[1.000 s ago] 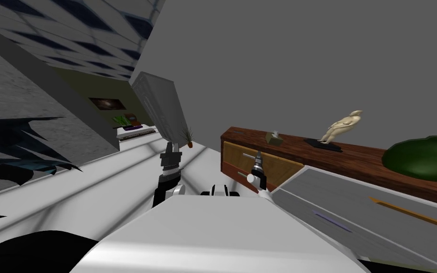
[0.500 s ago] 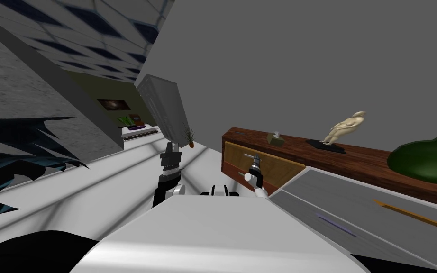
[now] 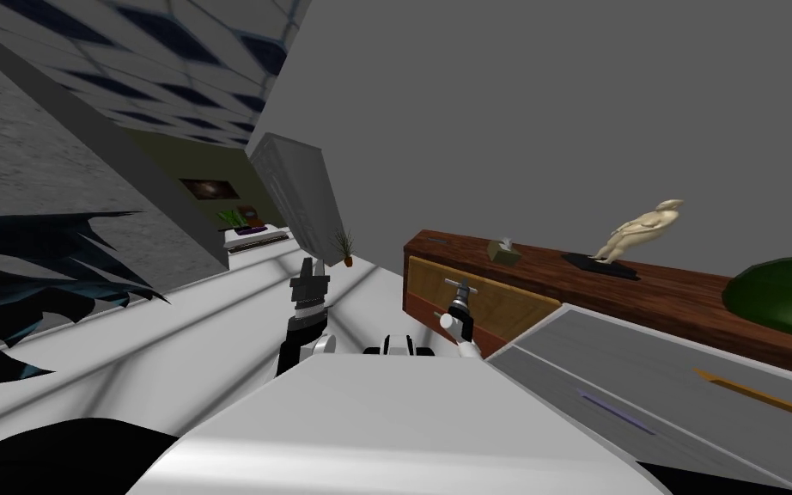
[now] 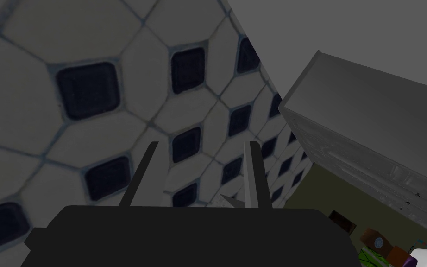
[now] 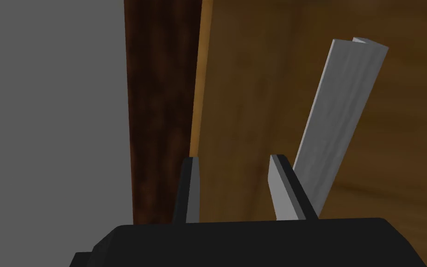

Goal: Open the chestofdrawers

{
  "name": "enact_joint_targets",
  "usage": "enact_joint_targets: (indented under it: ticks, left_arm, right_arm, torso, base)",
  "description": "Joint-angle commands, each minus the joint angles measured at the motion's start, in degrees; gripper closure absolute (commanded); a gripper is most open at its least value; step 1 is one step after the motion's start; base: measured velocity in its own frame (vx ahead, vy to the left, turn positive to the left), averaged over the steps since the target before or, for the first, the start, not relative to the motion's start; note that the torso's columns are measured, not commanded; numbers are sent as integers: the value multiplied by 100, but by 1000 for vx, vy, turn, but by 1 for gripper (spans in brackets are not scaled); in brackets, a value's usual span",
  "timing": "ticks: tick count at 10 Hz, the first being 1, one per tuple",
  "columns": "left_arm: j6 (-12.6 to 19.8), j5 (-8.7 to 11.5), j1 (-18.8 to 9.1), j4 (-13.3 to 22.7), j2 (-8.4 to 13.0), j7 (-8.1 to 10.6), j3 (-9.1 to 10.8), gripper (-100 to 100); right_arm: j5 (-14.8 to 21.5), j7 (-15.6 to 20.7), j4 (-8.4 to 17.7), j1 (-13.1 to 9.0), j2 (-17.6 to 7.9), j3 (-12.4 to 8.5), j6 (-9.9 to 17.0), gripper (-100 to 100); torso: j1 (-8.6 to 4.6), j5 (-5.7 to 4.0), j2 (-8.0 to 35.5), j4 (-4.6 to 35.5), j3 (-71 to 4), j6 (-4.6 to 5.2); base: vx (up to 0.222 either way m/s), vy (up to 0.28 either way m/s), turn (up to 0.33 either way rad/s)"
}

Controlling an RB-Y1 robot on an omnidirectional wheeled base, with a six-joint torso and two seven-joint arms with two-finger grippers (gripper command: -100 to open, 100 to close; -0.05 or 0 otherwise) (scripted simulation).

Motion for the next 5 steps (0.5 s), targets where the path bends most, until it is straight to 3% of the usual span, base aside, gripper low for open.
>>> enact_joint_targets:
  ticks: [1, 2, 5]
  left_arm:
    - [0, 0, 0, 0, 0, 0, 0, 0]
    - [0, 0, 1, 0, 0, 0, 0, 0]
    - [0, 0, 0, 0, 0, 0, 0, 0]
  right_arm:
    - [-26, -48, -7, 82, 204, 107, 146, -100]
    - [-75, -133, 45, 51, 373, 103, 147, -100]
    - [-107, -187, 78, 30, 565, 101, 149, -100]
  torso:
    - [1, 5, -4, 2, -4, 6]
    - [-1, 9, 1, 3, -3, 17]
    - [8, 23, 19, 15, 6, 32]
  base:
    - [1, 4, 15]
    - [-1, -6, 2]
    - [-2, 22, 69]
